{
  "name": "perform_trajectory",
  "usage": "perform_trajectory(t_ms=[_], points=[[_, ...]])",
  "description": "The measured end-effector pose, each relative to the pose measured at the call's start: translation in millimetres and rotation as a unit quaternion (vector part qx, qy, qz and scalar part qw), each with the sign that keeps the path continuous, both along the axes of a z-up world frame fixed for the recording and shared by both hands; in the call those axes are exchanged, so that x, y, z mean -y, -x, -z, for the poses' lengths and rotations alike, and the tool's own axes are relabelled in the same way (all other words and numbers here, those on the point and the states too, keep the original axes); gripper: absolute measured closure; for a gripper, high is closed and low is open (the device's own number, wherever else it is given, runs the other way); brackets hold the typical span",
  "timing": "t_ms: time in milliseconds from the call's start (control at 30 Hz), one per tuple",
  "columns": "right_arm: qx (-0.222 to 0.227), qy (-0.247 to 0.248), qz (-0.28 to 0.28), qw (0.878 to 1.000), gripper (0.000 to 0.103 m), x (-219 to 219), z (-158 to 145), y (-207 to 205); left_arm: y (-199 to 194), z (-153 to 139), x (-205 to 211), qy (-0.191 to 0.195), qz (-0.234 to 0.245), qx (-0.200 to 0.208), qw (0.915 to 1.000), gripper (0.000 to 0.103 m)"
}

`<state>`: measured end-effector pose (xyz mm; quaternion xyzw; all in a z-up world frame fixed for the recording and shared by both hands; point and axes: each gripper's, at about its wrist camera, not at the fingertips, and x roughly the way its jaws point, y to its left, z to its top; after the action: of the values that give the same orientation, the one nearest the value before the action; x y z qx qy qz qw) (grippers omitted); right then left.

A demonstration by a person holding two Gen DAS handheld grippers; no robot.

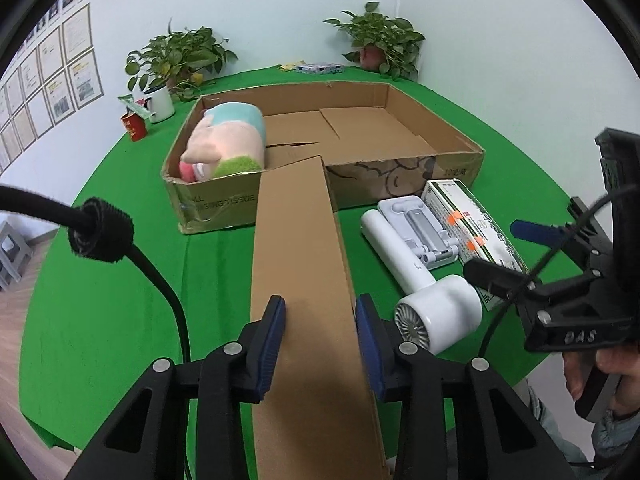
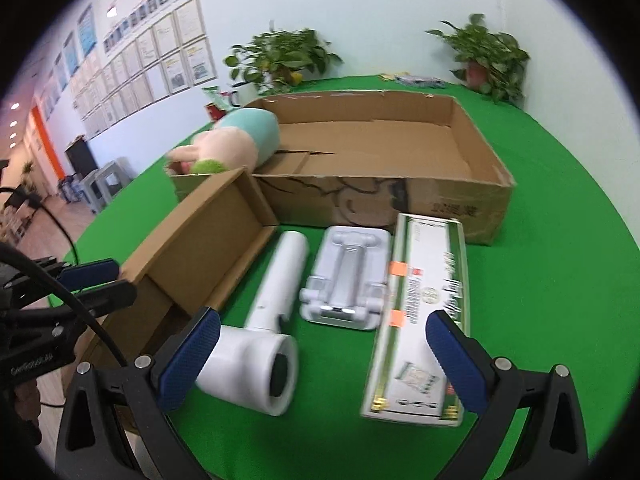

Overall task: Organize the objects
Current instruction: 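Grasp the long cardboard insert tray at its end with the left gripper, then lift the cardboard insert tray with the left gripper over the box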

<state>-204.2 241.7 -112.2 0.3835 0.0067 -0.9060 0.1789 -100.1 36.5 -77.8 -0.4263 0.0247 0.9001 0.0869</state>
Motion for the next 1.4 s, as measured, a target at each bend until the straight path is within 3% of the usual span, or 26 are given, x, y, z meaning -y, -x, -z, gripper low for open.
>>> perform_trajectory(t_ms=[167, 300, 467, 700, 967, 1200, 1300, 1400], points=[[0.006, 0.037, -0.068, 0.997, 0.001, 30.3, -5.3, -8.9, -3.5, -6.1, 28.9, -0.018, -0.024, 0.000, 0.9996, 0.079], [0.040, 0.084, -0.115, 0.989, 0.001, 55.2, -0.8, -9.6, -3.4, -0.6, 55.1, -0.038, -0.054, 0.013, 0.9978, 0.087], [0.062, 0.079, -0.146, 0.984, 0.001, 86.7, 6.7, -14.8, -3.5, 15.2, 81.9, -0.067, -0.080, 0.035, 0.9940, 0.093], [0.063, 0.049, -0.153, 0.985, 0.002, 102.2, 8.2, -22.6, -9.8, 29.0, 88.2, -0.098, -0.076, 0.051, 0.9909, 0.096], [0.053, 0.026, -0.144, 0.988, 0.007, 97.4, 4.3, -30.6, -11.7, 31.3, 66.1, -0.120, -0.061, 0.057, 0.9893, 0.095], [0.053, 0.013, -0.140, 0.989, 0.021, 96.4, 5.4, -34.1, -15.0, 30.5, 55.9, -0.136, -0.058, 0.059, 0.9873, 0.095], [0.054, 0.012, -0.138, 0.989, 0.022, 96.2, 5.0, -38.1, -18.3, 31.1, 57.7, -0.146, -0.056, 0.063, 0.9856, 0.095], [0.055, 0.005, -0.133, 0.990, 0.031, 95.1, 5.4, -44.4, -22.4, 31.4, 57.2, -0.153, -0.050, 0.066, 0.9847, 0.095]])
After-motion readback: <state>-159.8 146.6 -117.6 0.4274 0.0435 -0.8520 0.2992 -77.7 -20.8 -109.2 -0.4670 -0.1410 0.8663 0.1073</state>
